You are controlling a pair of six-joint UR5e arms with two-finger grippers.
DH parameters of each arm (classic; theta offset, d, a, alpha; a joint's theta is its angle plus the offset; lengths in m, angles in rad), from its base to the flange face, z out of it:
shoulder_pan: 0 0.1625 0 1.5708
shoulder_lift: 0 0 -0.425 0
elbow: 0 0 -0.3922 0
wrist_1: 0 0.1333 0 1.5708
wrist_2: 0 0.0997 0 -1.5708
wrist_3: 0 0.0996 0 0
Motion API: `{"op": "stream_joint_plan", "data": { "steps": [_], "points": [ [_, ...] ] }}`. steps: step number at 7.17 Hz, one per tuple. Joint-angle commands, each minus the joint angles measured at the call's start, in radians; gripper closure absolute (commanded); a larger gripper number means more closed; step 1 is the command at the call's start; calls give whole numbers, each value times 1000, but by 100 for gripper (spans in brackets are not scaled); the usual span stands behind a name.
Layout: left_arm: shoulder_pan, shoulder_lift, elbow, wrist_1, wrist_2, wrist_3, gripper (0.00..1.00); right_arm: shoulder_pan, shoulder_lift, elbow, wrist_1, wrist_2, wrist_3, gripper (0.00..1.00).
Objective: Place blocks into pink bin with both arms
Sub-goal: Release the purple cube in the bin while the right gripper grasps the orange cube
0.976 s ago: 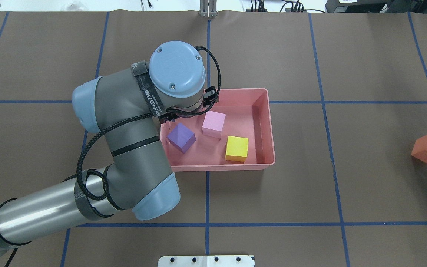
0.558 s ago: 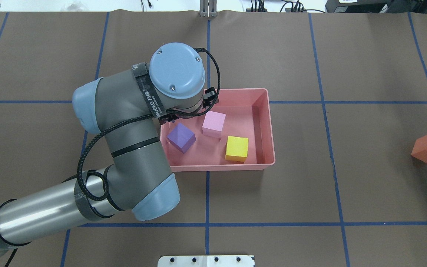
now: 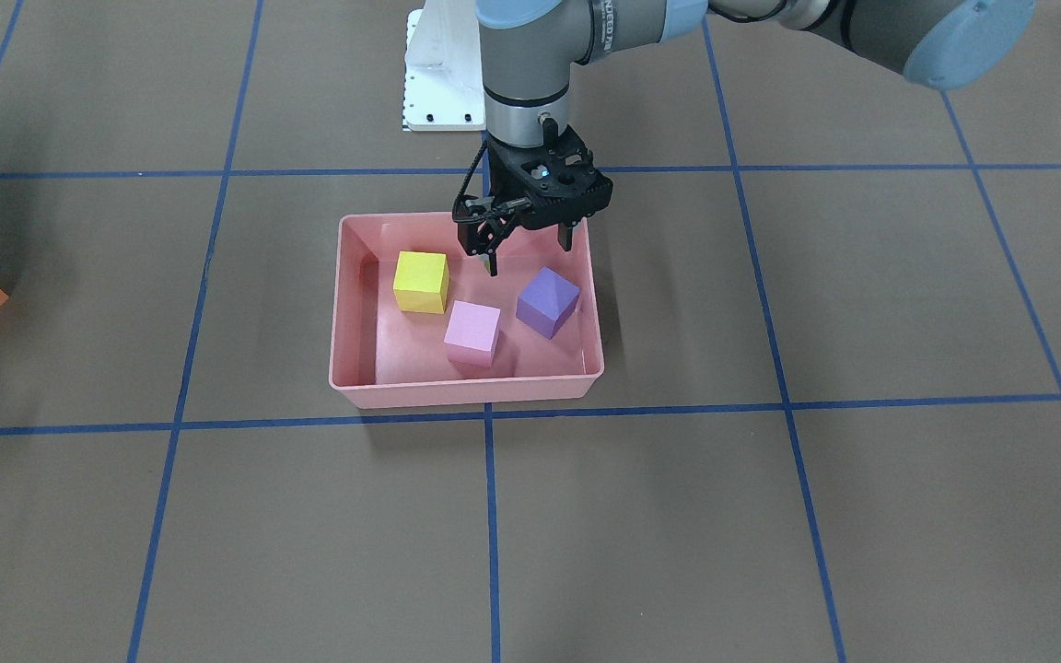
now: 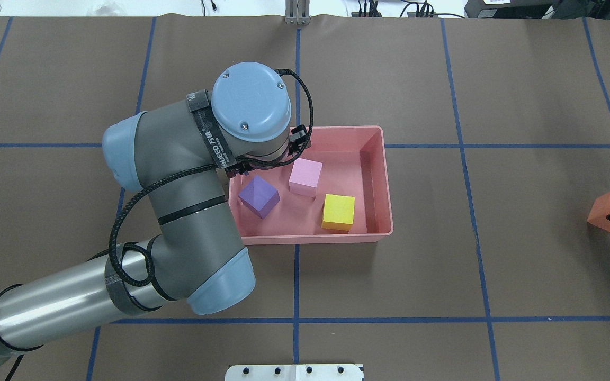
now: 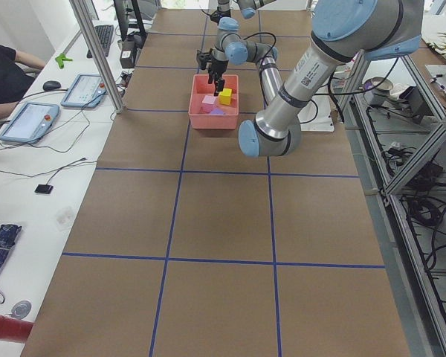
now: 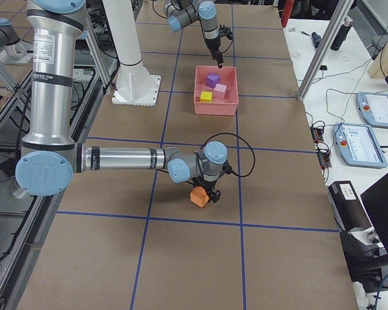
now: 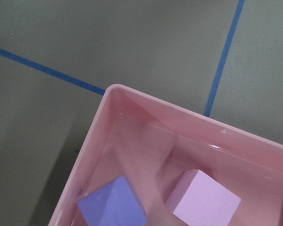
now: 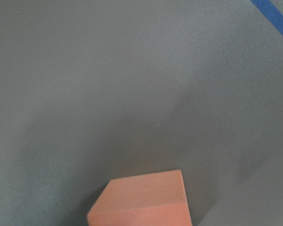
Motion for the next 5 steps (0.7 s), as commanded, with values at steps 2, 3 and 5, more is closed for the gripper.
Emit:
{"op": "stream_joint_plan", "data": {
  "steps": [2, 3, 5],
  "points": [
    [0, 1, 0, -4, 0, -1, 0, -3, -6, 9, 0, 6, 2, 0],
    [0, 1, 0, -4, 0, -3, 0, -1, -9, 18, 0, 9, 2, 0],
    [2, 1, 2, -4, 0, -4, 0, -3, -14, 9, 0, -3, 1, 0]
  ]
}}
